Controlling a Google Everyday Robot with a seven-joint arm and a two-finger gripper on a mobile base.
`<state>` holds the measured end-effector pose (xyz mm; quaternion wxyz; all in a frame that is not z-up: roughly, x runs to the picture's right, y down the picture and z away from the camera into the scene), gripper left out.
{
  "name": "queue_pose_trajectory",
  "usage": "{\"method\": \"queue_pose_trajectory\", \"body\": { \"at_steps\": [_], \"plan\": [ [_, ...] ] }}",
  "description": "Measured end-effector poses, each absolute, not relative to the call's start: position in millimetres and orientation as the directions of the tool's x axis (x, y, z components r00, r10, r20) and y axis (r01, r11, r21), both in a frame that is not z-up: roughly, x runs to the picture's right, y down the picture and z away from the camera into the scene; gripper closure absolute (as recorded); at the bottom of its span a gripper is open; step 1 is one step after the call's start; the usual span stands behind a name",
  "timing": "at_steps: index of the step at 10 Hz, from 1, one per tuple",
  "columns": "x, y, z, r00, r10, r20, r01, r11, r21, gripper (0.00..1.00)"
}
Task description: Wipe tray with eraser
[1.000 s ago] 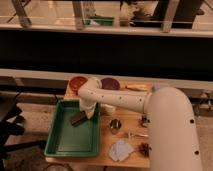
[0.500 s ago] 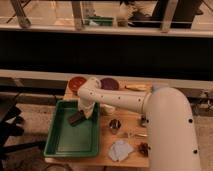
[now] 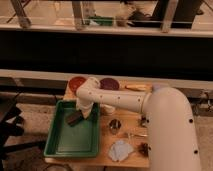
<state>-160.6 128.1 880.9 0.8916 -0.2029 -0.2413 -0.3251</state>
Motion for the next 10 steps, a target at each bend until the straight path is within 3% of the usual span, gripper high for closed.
{"method": "queue_pose_trajectory", "body": {
  "at_steps": [5,10],
  "plan": [
    [-229,135,836,0.614,-0.467,0.637,0.679,0.724,-0.124,0.98],
    [-189,180,795,0.644,-0.422,0.638,0.659,0.73,-0.182,0.98]
  ]
}}
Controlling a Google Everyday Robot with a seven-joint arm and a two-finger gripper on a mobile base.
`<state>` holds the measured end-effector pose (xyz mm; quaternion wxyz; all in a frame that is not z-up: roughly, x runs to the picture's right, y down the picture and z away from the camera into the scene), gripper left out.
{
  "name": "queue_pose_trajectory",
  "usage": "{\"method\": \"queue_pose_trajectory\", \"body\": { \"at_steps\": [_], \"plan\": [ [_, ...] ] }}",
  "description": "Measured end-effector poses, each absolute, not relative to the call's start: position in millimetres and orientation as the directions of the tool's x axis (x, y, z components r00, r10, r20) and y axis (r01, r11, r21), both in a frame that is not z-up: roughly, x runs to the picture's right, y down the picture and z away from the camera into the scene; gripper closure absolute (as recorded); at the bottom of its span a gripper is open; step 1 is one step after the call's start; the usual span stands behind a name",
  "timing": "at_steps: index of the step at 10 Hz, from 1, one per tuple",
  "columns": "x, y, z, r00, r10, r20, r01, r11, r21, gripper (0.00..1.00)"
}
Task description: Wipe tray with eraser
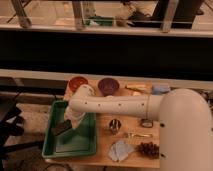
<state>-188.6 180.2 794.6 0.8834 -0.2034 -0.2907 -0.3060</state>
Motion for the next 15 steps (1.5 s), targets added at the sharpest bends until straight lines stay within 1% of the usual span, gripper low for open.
{"method": "queue_pose_trajectory", "body": {
  "at_steps": [2,4,15],
  "plan": [
    [-157,203,780,0.681,-0.396,0.616,0.638,0.734,-0.233,0.98],
    [-148,210,777,0.703,-0.387,0.597,0.624,0.738,-0.256,0.98],
    [-149,154,803,0.743,-0.484,0.463,0.614,0.767,-0.184,0.98]
  ]
}}
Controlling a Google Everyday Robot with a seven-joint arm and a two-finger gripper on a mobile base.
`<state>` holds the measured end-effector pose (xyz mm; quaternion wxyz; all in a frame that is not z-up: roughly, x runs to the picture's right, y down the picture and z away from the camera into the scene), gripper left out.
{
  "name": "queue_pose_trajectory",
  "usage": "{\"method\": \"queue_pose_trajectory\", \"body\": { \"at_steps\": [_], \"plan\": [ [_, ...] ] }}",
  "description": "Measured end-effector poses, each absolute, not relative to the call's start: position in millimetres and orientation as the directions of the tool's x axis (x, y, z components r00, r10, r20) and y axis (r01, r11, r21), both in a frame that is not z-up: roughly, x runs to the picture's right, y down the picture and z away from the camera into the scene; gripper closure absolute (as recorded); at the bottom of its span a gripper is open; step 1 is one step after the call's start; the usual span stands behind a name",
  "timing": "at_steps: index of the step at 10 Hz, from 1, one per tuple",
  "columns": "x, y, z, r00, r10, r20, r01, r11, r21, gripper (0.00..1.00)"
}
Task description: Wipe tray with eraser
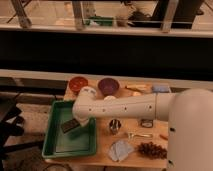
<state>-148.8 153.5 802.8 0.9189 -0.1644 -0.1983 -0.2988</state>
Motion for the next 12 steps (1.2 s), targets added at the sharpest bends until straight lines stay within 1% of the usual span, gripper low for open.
{"method": "queue_pose_trajectory", "body": {
  "at_steps": [1,2,4,5,6,7,8,9,12],
  "plan": [
    [-151,149,805,0.746,-0.485,0.456,0.611,0.77,-0.182,0.94],
    [-156,144,808,0.754,-0.483,0.445,0.608,0.77,-0.195,0.81],
    [-160,142,812,0.761,-0.474,0.443,0.603,0.77,-0.211,0.65],
    [-158,141,813,0.776,-0.453,0.439,0.583,0.78,-0.227,0.55],
    [-156,142,812,0.788,-0.433,0.437,0.566,0.789,-0.239,0.43],
    [-154,143,811,0.792,-0.427,0.436,0.56,0.793,-0.24,0.35],
    [-153,143,808,0.797,-0.422,0.433,0.553,0.798,-0.24,0.24],
    [-153,144,807,0.798,-0.419,0.433,0.549,0.801,-0.238,0.2],
    [-152,143,802,0.802,-0.419,0.427,0.544,0.806,-0.232,0.2]
  ]
}}
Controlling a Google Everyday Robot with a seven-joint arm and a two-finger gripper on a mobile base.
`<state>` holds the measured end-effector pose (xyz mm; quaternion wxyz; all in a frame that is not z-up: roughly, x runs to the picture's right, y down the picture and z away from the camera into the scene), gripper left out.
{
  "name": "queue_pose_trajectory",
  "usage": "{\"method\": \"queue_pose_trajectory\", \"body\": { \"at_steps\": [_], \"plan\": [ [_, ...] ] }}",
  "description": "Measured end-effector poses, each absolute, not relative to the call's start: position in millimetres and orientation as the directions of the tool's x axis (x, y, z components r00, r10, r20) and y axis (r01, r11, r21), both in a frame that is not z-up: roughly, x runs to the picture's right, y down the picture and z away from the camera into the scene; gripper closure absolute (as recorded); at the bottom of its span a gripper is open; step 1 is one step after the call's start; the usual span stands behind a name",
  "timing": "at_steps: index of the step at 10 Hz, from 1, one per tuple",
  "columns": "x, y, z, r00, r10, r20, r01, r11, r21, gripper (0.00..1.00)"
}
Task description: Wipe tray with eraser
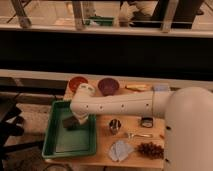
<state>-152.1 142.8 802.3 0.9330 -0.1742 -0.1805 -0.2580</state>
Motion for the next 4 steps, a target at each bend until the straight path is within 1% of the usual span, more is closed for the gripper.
{"method": "queue_pose_trajectory", "body": {
  "at_steps": [2,3,4],
  "plan": [
    [-153.4,142.5,800.5,0.802,-0.418,0.426,0.543,0.807,-0.231,0.2],
    [-154.3,142.5,799.8,0.799,-0.418,0.431,0.546,0.805,-0.231,0.24],
    [-158.6,151.0,800.9,0.783,-0.433,0.446,0.569,0.789,-0.233,0.34]
  ]
}}
